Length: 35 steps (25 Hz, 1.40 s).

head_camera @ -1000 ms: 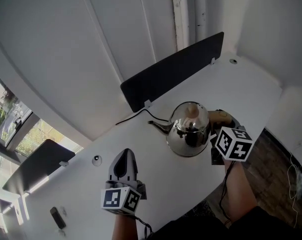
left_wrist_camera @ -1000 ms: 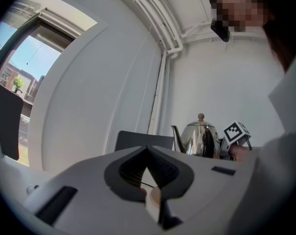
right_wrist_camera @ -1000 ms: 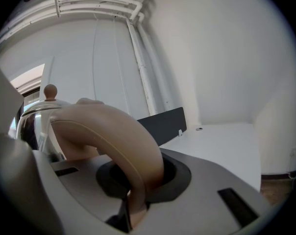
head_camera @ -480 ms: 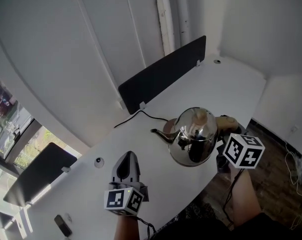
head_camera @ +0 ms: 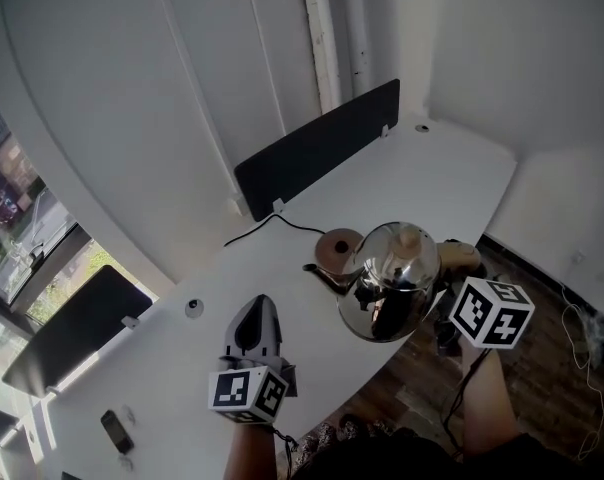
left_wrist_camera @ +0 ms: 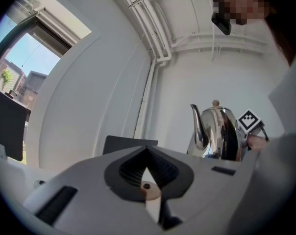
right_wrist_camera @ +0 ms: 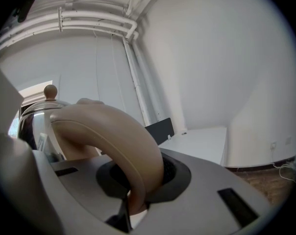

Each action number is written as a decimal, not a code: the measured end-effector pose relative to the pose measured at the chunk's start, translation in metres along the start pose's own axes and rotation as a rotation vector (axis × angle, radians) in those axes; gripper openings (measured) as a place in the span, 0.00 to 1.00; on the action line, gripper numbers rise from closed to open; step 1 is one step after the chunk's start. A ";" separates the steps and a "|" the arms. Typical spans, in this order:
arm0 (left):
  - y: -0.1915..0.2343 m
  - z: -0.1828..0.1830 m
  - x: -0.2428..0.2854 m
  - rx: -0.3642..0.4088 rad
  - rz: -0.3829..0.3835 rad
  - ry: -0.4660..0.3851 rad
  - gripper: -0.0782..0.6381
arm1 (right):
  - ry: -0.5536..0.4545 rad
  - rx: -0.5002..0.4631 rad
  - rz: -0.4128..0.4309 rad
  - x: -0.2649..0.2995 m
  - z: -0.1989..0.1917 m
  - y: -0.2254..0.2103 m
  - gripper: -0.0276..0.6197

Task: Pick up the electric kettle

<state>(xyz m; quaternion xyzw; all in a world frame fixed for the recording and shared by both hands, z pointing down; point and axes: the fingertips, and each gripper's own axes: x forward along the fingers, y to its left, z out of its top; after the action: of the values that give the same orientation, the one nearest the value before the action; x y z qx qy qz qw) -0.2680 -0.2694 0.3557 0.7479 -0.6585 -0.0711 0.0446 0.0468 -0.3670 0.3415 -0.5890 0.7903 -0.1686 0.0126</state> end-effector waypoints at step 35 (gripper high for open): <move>-0.110 0.010 -0.191 0.045 0.096 0.000 0.10 | -0.008 -0.039 0.046 -0.199 -0.012 -0.018 0.11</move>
<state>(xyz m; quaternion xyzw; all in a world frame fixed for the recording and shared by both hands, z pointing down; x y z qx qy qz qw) -0.1859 -0.0654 0.3374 0.7161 -0.6952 -0.0542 0.0309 0.1216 -0.1827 0.3219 -0.5716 0.8065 -0.1507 0.0082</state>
